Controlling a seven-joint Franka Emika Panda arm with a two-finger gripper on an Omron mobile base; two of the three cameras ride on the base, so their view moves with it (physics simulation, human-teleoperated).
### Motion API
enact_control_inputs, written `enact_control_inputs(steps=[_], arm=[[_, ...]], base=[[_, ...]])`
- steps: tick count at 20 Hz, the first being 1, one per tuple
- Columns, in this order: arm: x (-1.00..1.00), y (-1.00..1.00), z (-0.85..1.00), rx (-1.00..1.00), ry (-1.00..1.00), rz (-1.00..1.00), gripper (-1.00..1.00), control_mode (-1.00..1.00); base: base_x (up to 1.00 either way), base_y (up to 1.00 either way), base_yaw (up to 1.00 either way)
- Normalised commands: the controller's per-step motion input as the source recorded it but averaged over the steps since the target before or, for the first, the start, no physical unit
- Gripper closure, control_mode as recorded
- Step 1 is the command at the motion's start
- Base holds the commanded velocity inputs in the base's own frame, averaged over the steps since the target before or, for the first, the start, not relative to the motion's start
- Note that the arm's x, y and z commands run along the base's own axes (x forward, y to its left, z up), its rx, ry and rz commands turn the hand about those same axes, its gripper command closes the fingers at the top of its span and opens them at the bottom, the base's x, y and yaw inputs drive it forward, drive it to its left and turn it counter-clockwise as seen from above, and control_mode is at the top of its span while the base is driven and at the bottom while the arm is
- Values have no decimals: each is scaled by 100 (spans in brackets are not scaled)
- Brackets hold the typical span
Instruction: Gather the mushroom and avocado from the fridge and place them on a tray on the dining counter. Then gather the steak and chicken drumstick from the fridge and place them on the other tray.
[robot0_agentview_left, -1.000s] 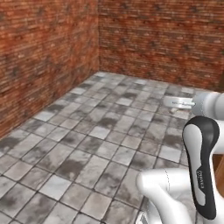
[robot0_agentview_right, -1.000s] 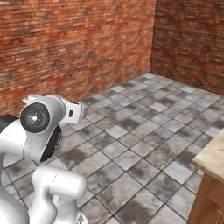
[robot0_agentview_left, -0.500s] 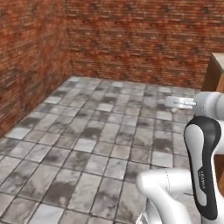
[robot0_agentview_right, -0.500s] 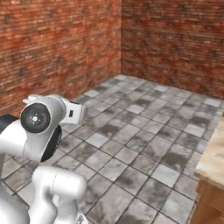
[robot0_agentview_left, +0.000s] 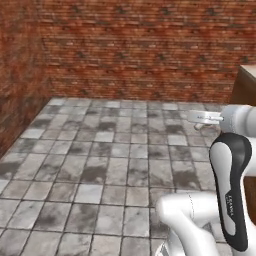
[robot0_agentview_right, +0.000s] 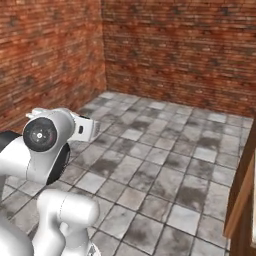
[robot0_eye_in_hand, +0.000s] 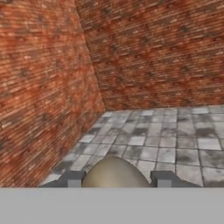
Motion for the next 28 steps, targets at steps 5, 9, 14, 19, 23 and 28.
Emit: enact_control_inputs(steps=[5, 9, 14, 19, 23, 28], arm=[[0, 0, 0, 0, 0, 0, 100, 100], [0, 0, 0, 0, 0, 0, 100, 100], [0, 0, 0, 0, 0, 0, 100, 100], [0, 0, 0, 0, 0, 0, 100, 100], [0, 0, 0, 0, 0, 0, 100, 100], [0, 0, 0, 0, 0, 0, 100, 100]], base=[[91, 40, -41], [81, 36, -45], [72, 25, -48], [73, 33, -51], [75, 47, -52], [75, 51, -50]])
